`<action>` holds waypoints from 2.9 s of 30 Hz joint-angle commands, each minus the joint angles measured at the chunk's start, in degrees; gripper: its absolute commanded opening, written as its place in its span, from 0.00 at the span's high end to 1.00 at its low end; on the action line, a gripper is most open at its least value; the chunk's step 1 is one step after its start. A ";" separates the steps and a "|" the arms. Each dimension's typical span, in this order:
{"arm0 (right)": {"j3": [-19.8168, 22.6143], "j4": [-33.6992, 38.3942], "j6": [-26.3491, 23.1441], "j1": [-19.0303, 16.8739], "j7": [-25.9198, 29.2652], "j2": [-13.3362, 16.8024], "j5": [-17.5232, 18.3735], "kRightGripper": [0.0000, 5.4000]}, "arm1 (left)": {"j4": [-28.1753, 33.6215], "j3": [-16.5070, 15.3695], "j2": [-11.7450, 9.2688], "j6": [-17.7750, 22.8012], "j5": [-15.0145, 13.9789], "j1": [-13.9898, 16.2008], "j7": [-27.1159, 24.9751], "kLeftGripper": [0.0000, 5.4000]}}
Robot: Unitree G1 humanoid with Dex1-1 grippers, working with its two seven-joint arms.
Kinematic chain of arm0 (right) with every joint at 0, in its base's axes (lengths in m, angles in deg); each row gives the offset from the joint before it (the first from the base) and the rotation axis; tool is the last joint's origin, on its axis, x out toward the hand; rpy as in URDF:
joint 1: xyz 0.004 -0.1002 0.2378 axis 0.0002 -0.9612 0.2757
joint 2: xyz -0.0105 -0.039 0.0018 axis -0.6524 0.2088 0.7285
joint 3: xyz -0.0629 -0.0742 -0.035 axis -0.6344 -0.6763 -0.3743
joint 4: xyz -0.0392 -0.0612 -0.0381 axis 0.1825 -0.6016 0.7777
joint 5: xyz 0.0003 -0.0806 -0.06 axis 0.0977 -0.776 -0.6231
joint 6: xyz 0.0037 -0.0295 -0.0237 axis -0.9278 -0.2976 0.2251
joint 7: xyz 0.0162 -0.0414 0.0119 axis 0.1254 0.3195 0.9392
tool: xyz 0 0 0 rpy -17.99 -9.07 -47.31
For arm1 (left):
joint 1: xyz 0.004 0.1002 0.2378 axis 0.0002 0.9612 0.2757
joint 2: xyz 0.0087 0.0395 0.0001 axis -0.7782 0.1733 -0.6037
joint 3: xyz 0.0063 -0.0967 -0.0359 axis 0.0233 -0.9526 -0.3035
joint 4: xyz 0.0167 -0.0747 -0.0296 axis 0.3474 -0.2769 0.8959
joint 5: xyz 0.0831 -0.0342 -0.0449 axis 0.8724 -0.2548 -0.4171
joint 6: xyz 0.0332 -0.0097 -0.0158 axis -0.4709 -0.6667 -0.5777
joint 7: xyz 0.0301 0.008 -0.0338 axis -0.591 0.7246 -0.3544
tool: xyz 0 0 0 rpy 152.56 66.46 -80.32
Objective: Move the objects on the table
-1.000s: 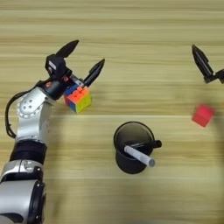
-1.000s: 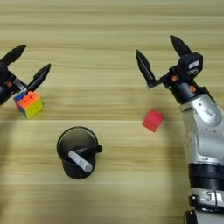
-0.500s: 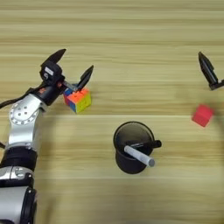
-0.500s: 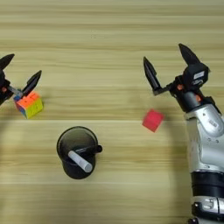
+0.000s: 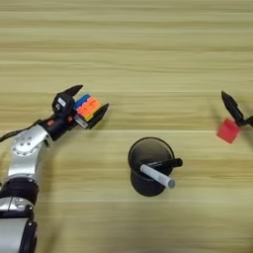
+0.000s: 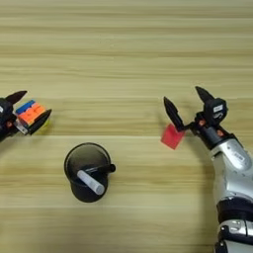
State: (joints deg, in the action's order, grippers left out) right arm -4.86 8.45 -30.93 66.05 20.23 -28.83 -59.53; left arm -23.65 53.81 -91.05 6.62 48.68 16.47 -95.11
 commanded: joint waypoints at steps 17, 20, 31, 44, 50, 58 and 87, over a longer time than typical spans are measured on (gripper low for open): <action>-0.97 -10.21 3.56 2.66 3.15 1.68 -3.43 0.00 | -7.59 1.02 -0.76 -2.12 2.34 -2.45 -0.88 0.00; -0.93 -10.61 3.76 2.63 4.24 1.56 -3.08 0.00 | -7.97 0.99 -0.82 -2.09 2.56 -2.67 -1.27 0.00; -0.28 -8.19 1.92 1.72 10.13 1.32 0.31 0.00 | -10.36 0.39 -0.72 -2.16 3.12 -4.21 -0.22 0.19; 0.87 -2.39 -1.28 -0.28 16.77 1.75 5.76 0.00 | -11.31 0.49 -0.68 -2.36 3.13 -5.10 -0.85 0.39; -0.30 -2.30 -2.21 -1.40 19.05 3.39 4.12 0.00 | -11.66 0.51 -0.61 -2.58 3.20 -5.55 -0.96 0.39; -3.34 -7.89 0.32 -1.76 18.31 6.62 -2.98 0.00 | -11.52 0.57 -0.57 -2.93 3.08 -5.50 -1.49 0.39; -4.31 -9.56 2.45 -1.07 17.78 6.55 -4.50 0.58 | -10.59 0.89 -0.12 -3.59 3.02 -4.84 -2.55 0.39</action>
State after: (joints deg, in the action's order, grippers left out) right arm -9.74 -3.12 -28.37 64.36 37.52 -22.69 -65.37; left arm -34.75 54.41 -91.03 3.85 51.05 11.97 -97.22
